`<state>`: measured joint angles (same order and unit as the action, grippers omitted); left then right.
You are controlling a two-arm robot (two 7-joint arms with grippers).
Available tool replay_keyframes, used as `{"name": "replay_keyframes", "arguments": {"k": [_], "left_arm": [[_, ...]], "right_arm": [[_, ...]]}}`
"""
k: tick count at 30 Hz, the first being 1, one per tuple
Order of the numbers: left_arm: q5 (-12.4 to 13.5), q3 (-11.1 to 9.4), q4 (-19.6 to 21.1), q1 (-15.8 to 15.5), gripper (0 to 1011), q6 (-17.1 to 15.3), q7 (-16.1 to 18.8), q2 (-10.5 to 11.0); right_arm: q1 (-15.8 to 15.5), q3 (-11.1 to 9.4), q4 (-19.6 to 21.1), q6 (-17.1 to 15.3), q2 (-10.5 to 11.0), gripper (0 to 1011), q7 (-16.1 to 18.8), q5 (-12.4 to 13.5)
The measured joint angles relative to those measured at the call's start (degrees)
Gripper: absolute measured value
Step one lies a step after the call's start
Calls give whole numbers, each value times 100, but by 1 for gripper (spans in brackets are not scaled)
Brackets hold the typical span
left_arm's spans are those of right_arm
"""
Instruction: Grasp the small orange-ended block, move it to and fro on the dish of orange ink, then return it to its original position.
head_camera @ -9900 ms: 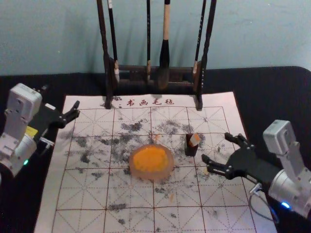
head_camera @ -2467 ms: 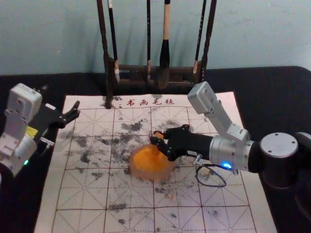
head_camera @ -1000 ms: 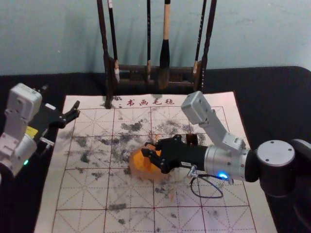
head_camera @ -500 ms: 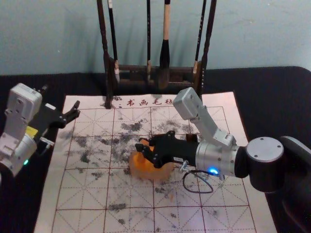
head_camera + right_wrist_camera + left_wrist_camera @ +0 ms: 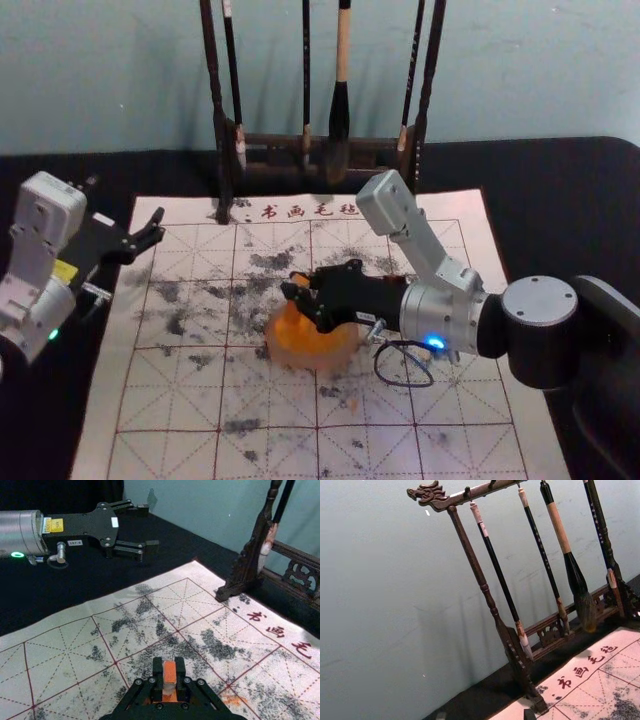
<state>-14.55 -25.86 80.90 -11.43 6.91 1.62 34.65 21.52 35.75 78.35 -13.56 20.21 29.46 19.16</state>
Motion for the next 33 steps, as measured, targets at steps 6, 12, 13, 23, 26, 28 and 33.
{"name": "replay_keyframes", "arguments": {"k": [6, 12, 13, 23, 26, 28, 33], "left_arm": [[0, 0, 0, 0, 1001, 0, 0, 0], [0, 0, 0, 0, 1001, 0, 0, 0], [0, 0, 0, 0, 1001, 0, 0, 0], [0, 0, 0, 0, 1001, 0, 0, 0], [0, 0, 0, 0, 1001, 0, 0, 0], [0, 0, 0, 0, 1001, 0, 0, 0], [0, 0, 0, 0, 1001, 0, 0, 0]], "right_arm": [[-3, -57, -17, -1, 0, 133, -32, -20], [-8, -102, -29, -1, 8, 133, -47, -28], [-10, -108, -29, -1, 9, 133, -48, -28], [-51, -192, 18, -16, 54, 133, -55, -25], [-89, -227, 65, -20, 95, 133, -55, -11], [-97, -233, 74, -20, 105, 133, -55, -6], [-156, -275, 151, -30, 174, 133, -51, 30]]}}
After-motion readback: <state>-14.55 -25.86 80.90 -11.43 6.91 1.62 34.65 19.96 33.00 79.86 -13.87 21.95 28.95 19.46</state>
